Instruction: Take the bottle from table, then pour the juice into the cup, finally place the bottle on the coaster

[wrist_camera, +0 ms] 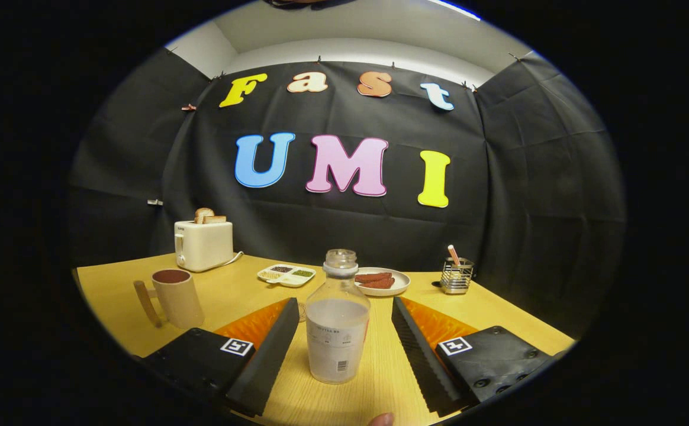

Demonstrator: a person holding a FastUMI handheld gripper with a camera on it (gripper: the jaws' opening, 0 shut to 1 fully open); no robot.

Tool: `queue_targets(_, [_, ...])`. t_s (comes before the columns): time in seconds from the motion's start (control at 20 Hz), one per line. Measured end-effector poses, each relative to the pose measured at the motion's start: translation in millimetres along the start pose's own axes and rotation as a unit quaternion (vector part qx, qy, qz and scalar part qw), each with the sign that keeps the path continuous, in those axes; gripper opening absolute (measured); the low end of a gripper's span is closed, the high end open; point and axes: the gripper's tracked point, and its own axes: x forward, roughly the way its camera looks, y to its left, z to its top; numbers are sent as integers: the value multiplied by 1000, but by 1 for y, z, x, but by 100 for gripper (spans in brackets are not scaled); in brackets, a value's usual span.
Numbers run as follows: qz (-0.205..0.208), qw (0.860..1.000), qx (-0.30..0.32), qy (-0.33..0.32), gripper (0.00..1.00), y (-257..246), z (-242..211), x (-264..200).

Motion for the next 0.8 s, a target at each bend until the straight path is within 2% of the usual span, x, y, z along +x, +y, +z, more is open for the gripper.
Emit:
queue_targets(0.25, [1,1000,9,7,97,7,-19,15])
queue_targets(0.8, [-16,1000,17,4,97,4,-26,31])
